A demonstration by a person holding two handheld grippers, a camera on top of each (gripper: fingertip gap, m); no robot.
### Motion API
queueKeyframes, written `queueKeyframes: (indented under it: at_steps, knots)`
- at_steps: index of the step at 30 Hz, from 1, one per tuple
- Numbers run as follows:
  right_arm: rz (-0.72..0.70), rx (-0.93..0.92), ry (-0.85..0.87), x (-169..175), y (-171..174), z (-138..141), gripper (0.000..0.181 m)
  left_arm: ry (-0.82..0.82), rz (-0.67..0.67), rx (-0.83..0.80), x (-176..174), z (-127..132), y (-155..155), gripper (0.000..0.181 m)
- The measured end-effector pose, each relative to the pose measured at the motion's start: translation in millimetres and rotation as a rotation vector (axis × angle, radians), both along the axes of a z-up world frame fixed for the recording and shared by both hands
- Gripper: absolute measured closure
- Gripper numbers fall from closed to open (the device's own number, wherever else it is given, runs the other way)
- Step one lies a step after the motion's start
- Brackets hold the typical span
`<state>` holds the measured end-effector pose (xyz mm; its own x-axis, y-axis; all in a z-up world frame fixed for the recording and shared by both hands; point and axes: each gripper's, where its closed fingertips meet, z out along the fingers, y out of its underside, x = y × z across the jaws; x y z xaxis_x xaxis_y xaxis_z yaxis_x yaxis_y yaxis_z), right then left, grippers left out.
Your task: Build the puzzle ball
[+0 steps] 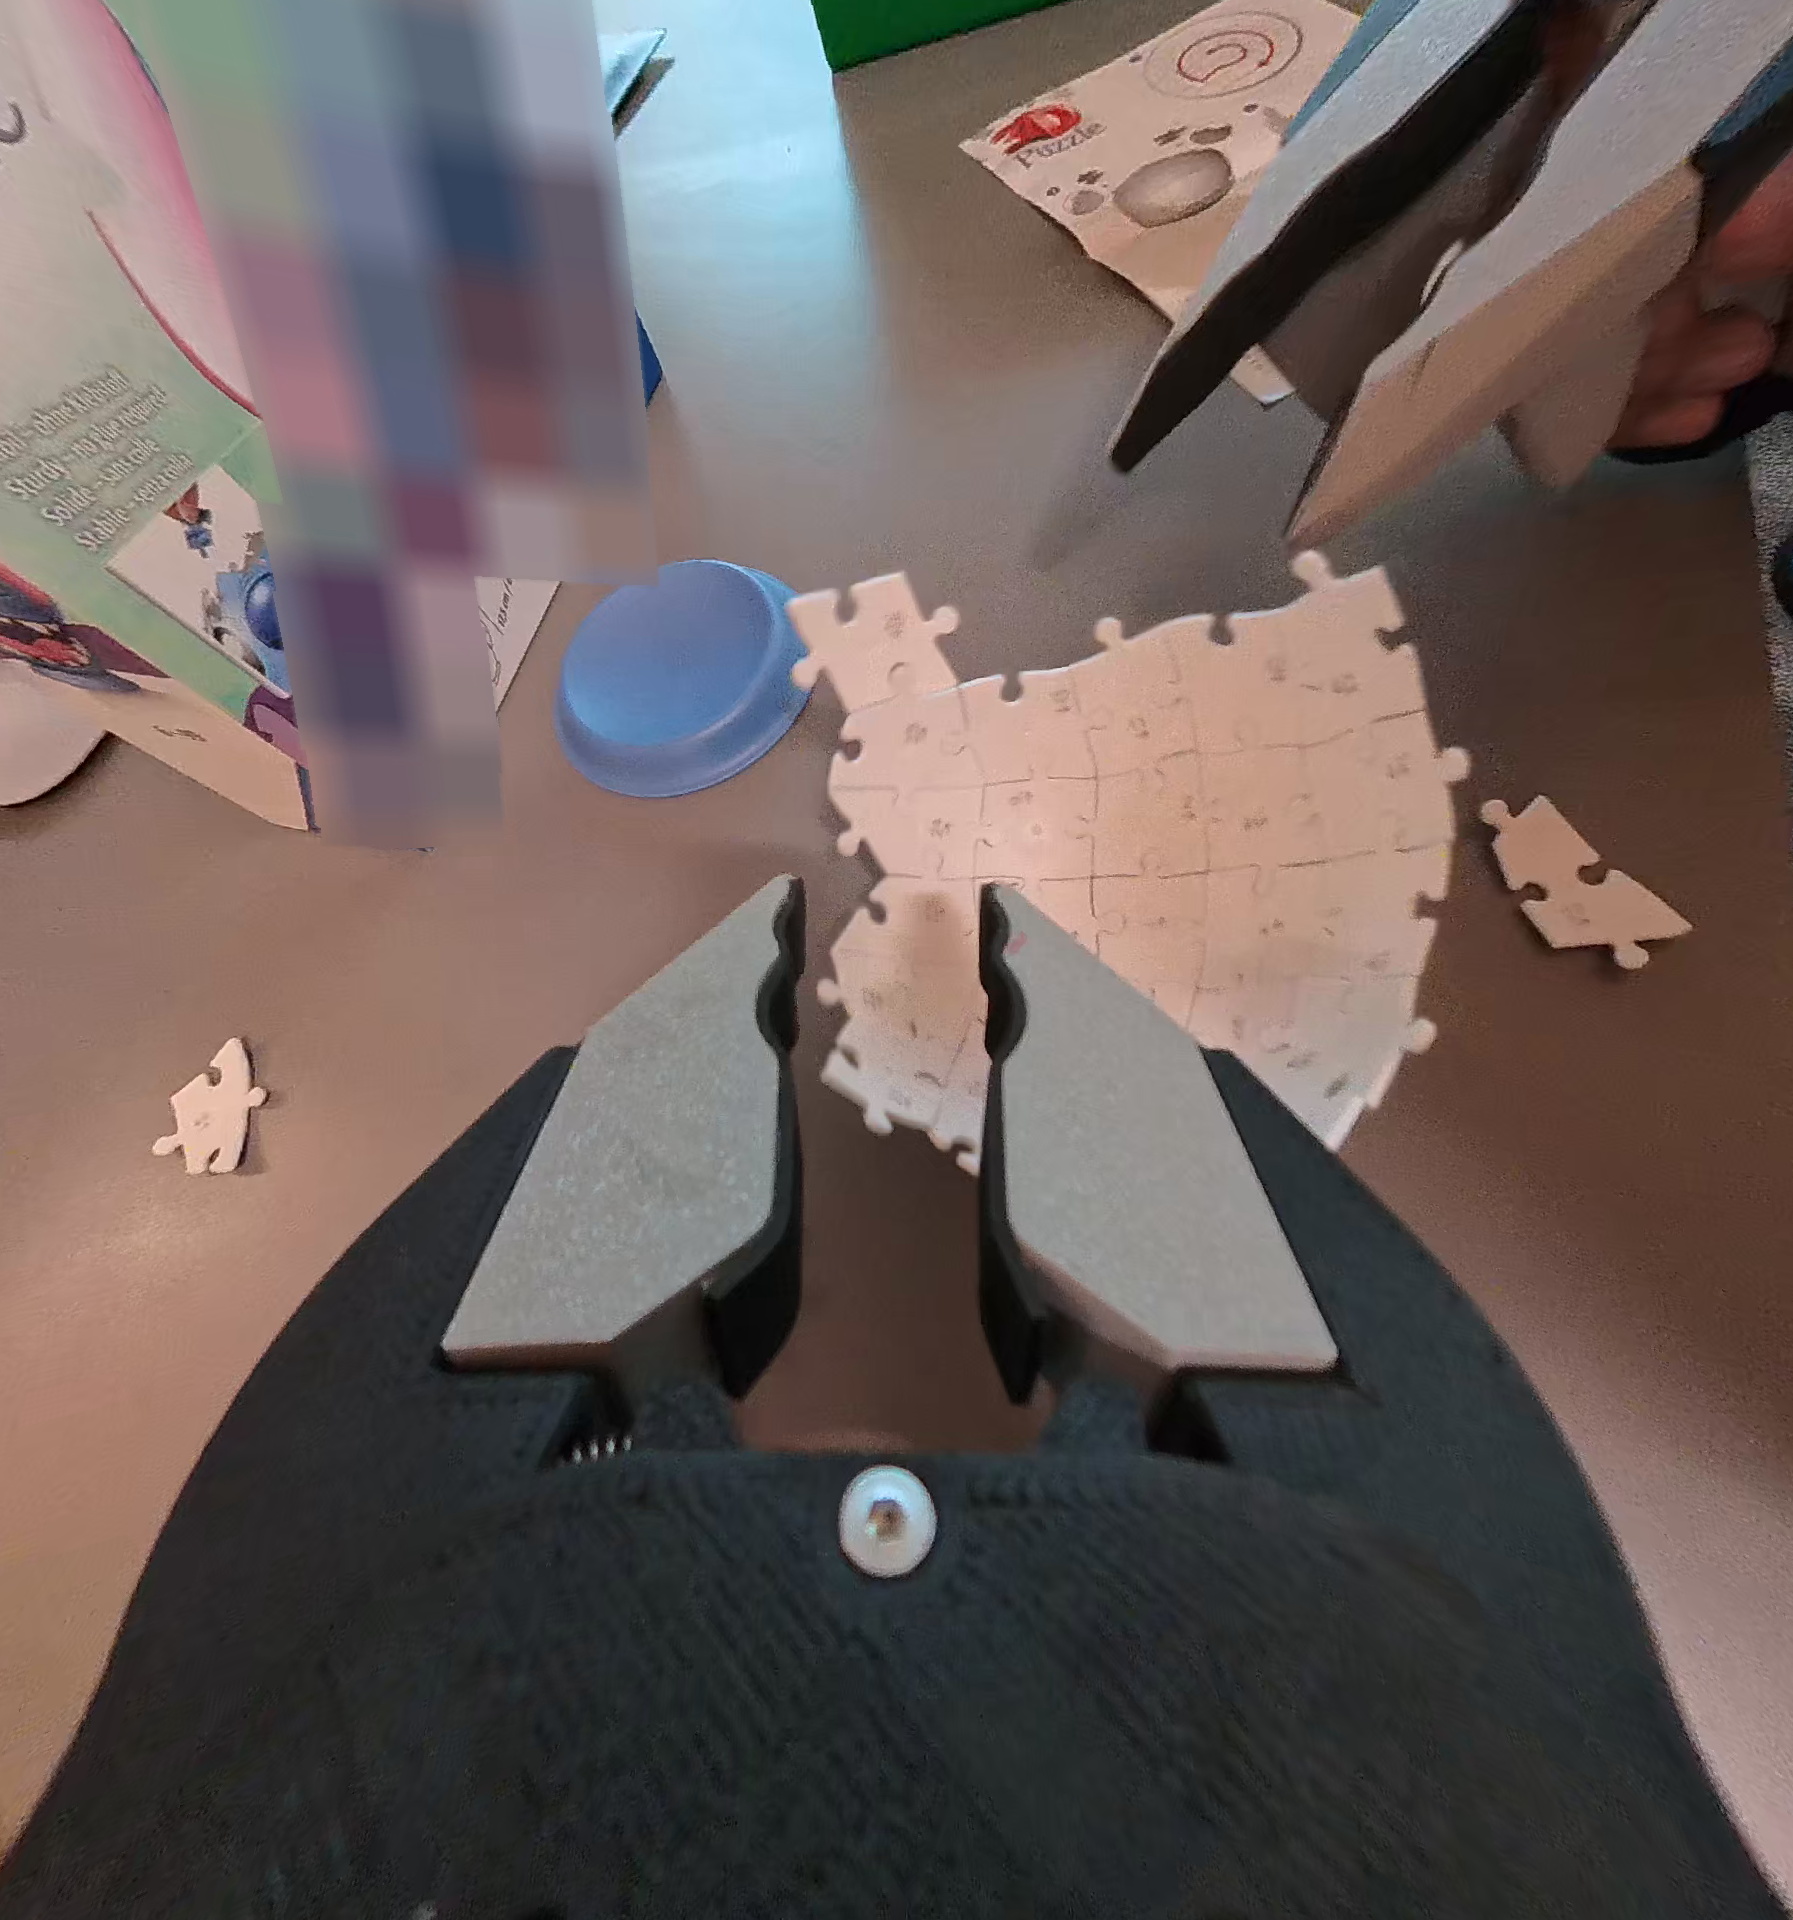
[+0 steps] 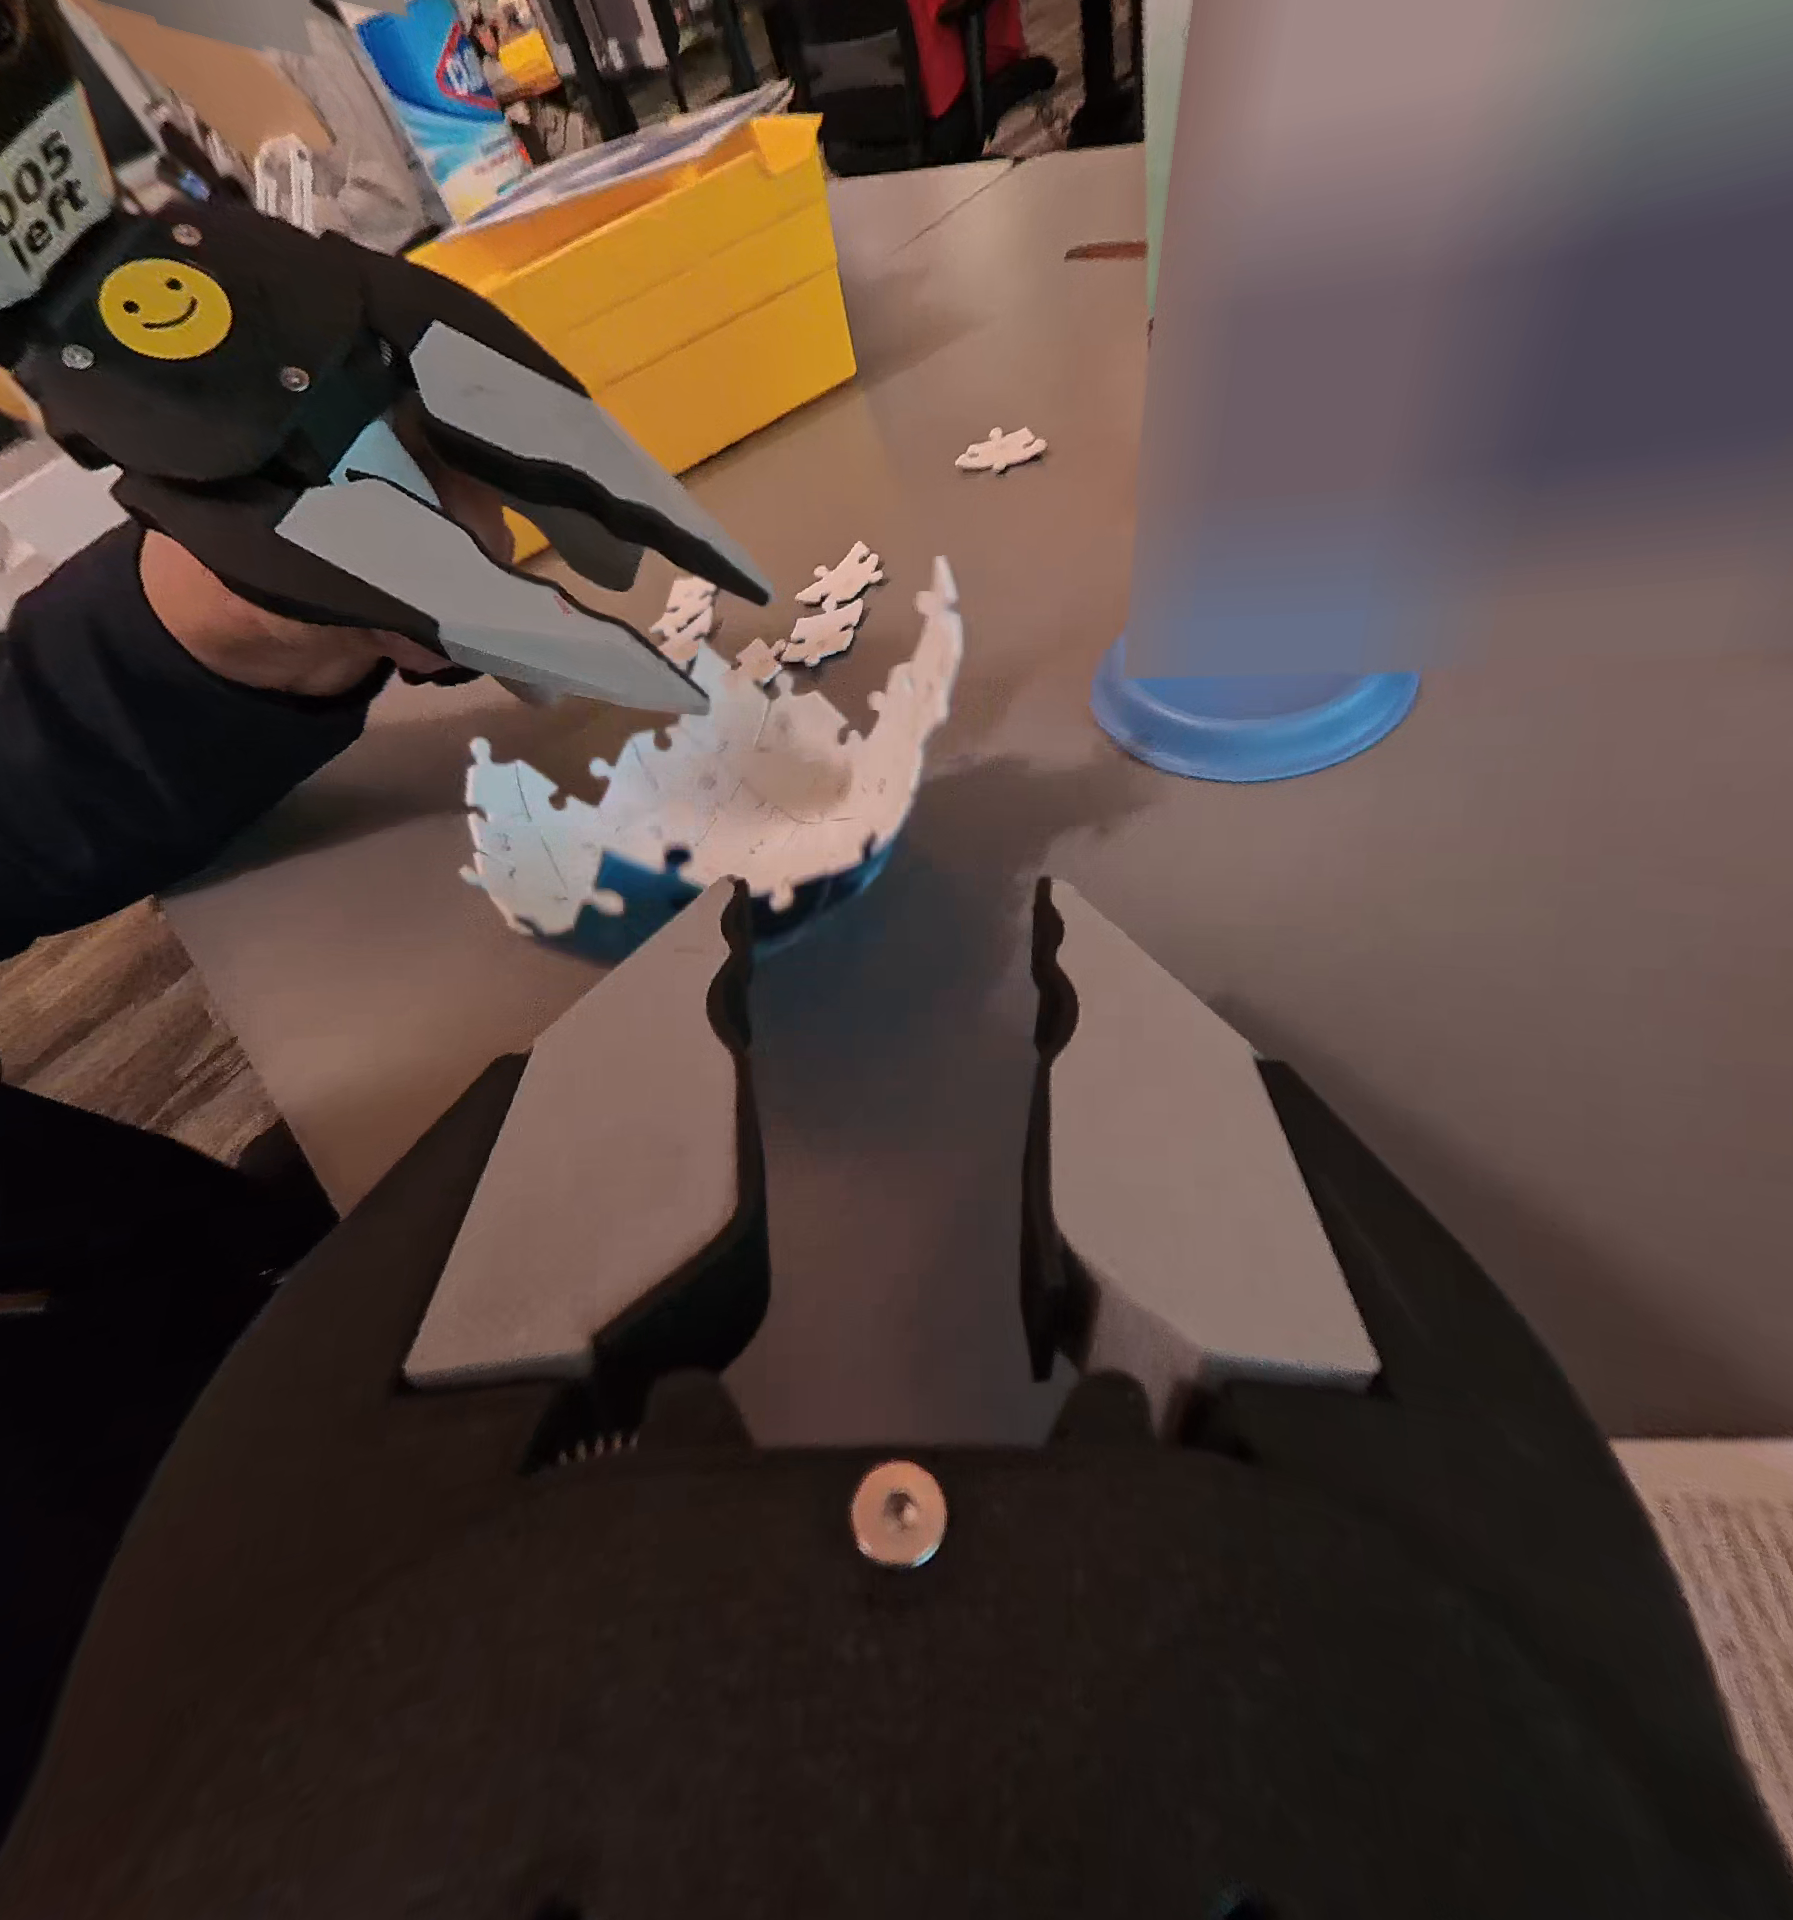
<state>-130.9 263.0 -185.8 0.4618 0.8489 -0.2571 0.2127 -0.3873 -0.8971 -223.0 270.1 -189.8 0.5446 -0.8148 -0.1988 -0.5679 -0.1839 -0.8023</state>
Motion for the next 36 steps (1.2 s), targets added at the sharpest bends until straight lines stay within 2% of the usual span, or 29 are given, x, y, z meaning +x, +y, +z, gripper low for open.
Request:
queueKeyframes:
  at_steps: [2,4,5,7,11,17,20,24,28,33,36]
  knots:
    - [-0.036,0.032,0.025,10,2,4,0.131,0.001,0.006,0.012,-2,2,-1,0.155]
    - [-0.06,0.051,0.062,17,2,10,0.131,0.001,0.001,0.011,-3,1,-3,0.177]
    - [-0.07,0.057,0.082,20,2,13,0.131,0.001,0.002,0.015,-3,0,-3,0.181]
    - [-0.099,0.072,0.113,26,1,19,0.131,0.007,0.013,0.03,-5,1,-3,0.181]
    - [-0.139,0.068,0.178,38,3,21,0.134,-0.011,0.043,0.085,-13,16,-5,0.167]
    - [-0.158,0.085,0.192,42,9,23,0.136,-0.092,0.129,0.161,-42,35,-1,0.162]
    - [-0.255,0.156,0.1,52,27,18,0.135,-0.156,0.199,0.134,-65,29,9,0.156]
    - [-0.393,0.203,0.054,68,52,18,0.129,-0.212,0.261,0.03,-83,9,14,0.138]
    - [-0.464,0.281,-0.005,78,69,21,0.126,-0.183,0.335,0.094,-94,11,22,0.131]
    - [-0.507,0.431,-0.09,80,90,27,0.101,-0.216,0.36,0.147,-93,23,24,0.112]
    - [-0.476,0.414,-0.11,74,93,21,0.078,-0.299,0.331,0.152,-83,32,21,0.086]
